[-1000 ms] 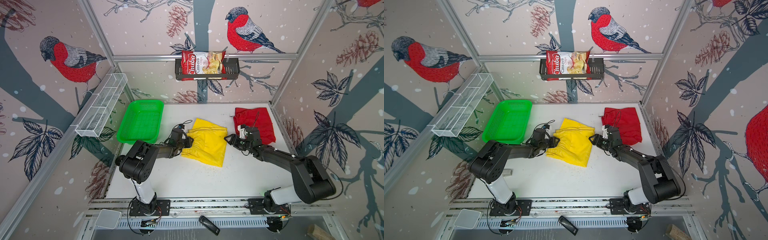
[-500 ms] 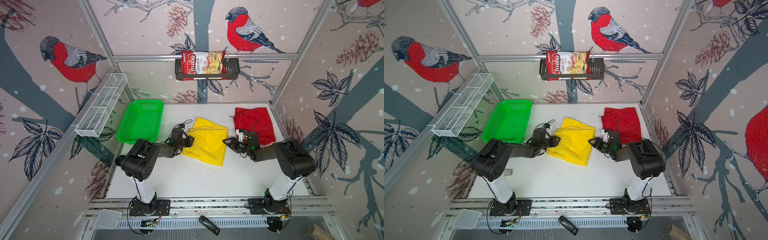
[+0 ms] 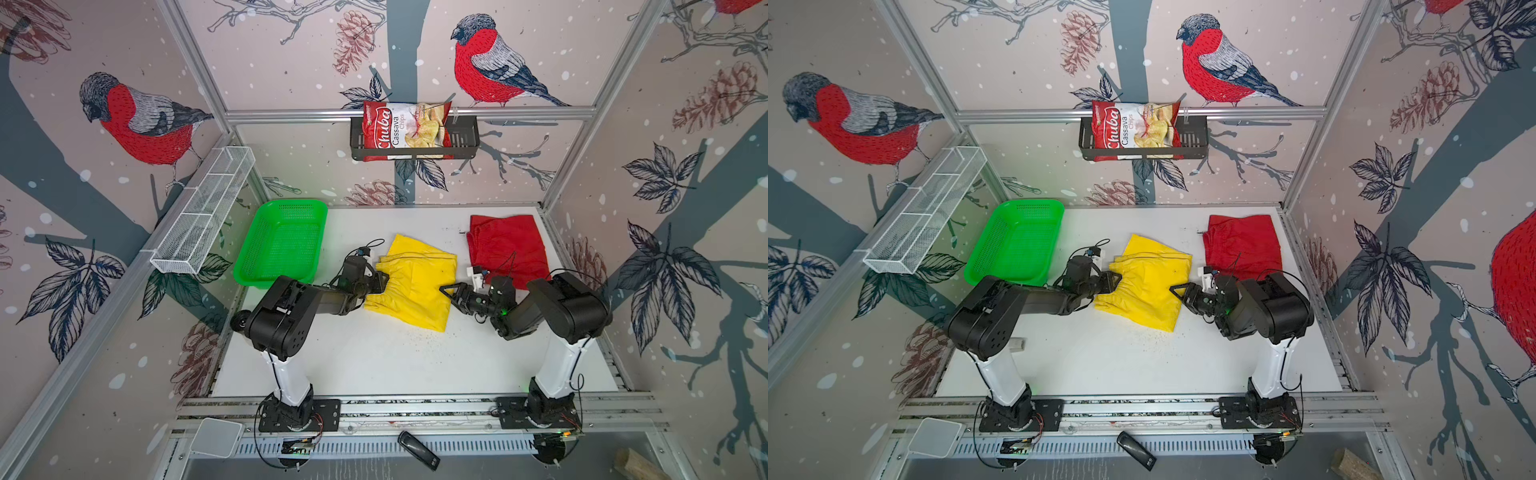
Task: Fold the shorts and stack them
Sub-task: 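Lift the yellow bundle with the right gripper while the left releases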
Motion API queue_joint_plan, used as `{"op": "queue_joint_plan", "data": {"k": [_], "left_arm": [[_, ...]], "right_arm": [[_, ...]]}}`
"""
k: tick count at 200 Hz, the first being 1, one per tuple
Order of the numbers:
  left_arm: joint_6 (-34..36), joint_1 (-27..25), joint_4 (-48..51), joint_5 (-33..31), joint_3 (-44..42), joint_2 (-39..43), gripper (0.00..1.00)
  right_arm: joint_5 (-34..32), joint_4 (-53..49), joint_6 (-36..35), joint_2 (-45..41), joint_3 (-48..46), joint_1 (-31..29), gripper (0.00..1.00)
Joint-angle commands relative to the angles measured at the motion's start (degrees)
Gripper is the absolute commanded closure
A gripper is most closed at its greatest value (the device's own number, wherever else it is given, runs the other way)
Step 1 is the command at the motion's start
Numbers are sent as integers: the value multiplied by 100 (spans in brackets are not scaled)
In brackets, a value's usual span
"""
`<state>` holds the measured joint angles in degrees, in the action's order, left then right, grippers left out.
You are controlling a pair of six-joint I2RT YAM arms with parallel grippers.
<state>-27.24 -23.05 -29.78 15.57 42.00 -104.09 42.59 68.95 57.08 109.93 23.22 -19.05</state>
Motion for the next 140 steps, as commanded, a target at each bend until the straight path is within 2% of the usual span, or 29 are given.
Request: {"op": "queue_joint_plan", "data": {"k": [1, 41, 89, 106, 121, 140], "left_arm": [[-131, -3, 935, 120, -69, -94, 62], [-134, -5, 915, 146, -105, -58, 62], [-212, -7, 815, 213, -148, -38, 63], [-224, -7, 815, 208, -163, -12, 63], [-241, -15, 786, 217, -169, 4, 63], [-277, -66, 726, 294, -167, 1, 63]], "right_arm": [[-18, 596, 528, 257, -3, -137, 36], [-126, 762, 709, 536, 331, -374, 36], [-339, 188, 670, 714, 887, -534, 38], [-484, -208, 596, 640, 987, -501, 46], [-664, -783, 414, 437, 1030, -408, 62], [-849, -1833, -60, 81, 1205, -247, 78]]}}
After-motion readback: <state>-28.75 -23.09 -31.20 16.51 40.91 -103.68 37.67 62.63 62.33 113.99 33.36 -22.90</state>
